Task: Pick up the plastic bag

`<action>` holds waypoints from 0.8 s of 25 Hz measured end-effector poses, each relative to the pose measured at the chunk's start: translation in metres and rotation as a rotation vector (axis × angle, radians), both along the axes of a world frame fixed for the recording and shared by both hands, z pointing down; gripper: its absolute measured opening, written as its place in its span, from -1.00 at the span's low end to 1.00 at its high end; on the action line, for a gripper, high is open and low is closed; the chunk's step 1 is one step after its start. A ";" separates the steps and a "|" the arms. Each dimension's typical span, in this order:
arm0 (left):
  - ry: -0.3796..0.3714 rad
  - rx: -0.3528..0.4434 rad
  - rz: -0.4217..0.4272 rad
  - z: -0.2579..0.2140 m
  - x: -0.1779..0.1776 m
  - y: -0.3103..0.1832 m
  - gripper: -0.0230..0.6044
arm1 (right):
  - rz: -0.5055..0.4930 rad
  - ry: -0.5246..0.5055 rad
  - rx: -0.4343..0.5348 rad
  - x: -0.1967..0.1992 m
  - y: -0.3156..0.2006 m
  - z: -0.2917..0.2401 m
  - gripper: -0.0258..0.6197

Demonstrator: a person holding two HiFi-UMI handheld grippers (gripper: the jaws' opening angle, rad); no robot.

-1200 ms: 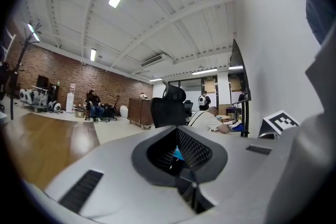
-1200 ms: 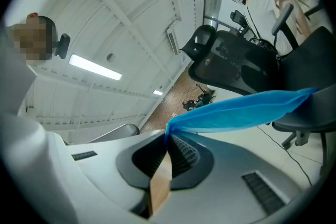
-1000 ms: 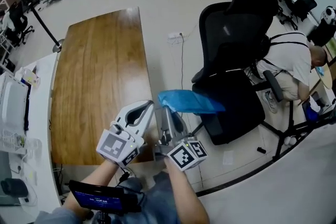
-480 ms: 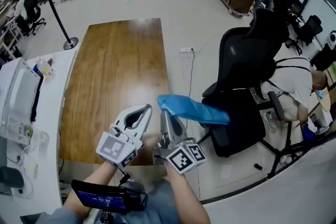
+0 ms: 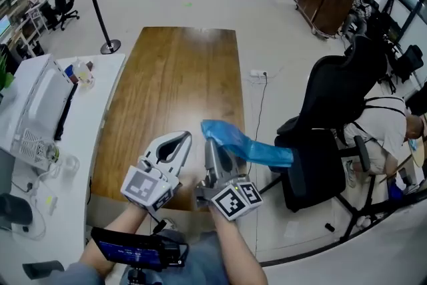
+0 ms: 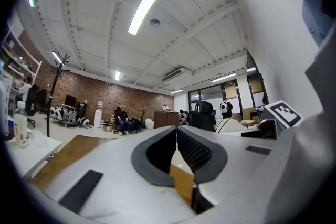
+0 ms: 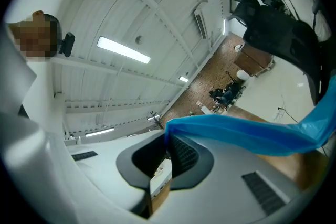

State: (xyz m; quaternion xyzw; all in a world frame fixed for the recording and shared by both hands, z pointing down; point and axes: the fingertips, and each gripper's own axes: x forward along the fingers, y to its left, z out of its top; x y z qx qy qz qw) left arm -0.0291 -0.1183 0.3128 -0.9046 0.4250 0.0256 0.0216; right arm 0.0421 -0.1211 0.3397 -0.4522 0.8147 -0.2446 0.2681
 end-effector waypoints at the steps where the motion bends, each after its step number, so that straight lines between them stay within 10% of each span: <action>1: -0.002 0.001 -0.010 0.001 -0.009 0.000 -0.87 | -0.011 0.001 0.000 -0.009 0.000 0.001 -0.92; 20: -0.004 -0.061 -0.165 0.017 -0.148 0.011 -0.87 | -0.173 -0.005 -0.046 -0.161 0.005 0.029 -0.92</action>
